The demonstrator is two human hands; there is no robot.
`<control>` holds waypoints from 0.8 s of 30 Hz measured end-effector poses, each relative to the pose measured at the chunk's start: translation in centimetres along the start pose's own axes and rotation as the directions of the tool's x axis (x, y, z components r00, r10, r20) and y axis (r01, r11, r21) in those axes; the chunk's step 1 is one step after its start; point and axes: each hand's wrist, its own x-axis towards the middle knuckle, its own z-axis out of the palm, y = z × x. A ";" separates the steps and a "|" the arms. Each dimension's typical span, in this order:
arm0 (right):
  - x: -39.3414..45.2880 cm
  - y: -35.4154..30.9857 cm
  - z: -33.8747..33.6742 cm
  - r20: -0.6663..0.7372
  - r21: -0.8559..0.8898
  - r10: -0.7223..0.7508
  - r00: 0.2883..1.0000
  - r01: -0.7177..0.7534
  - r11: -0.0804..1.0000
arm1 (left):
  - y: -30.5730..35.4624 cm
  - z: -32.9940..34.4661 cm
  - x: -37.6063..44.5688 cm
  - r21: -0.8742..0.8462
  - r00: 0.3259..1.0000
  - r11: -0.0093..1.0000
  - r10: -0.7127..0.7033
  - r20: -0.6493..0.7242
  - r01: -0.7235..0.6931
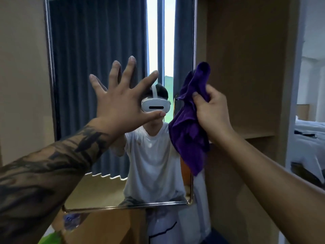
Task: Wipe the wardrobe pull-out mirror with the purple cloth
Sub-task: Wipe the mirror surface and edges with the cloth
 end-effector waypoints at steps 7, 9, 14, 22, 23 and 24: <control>2.6 -1.7 -0.1 0.014 -0.002 0.016 1.000 -0.016 1.000 | -0.5 -0.9 0.6 0.113 0.997 0.990 0.080 -0.009 -0.078; 2.6 -1.8 -0.1 0.006 0.010 0.002 1.000 -0.002 1.000 | -1.0 -1.3 1.2 0.126 0.990 0.984 0.133 -0.036 -0.128; -1.5 0.3 -0.9 0.082 -0.049 0.001 0.997 0.003 0.999 | -2.2 -1.6 2.0 0.146 0.976 0.970 0.206 -0.076 -0.193; 5.1 -4.0 0.0 -0.002 0.031 0.021 1.000 -0.021 0.999 | -3.1 -3.8 8.0 0.130 0.972 0.974 0.201 -0.121 -0.185; 5.5 -4.4 0.0 0.002 0.033 0.040 0.999 -0.040 0.999 | -3.2 -4.5 9.0 0.122 0.970 0.973 0.210 -0.123 -0.196; 5.4 -4.6 -0.1 0.009 0.034 0.067 0.998 -0.067 0.997 | -3.2 -5.1 10.1 0.114 0.967 0.971 0.224 -0.124 -0.210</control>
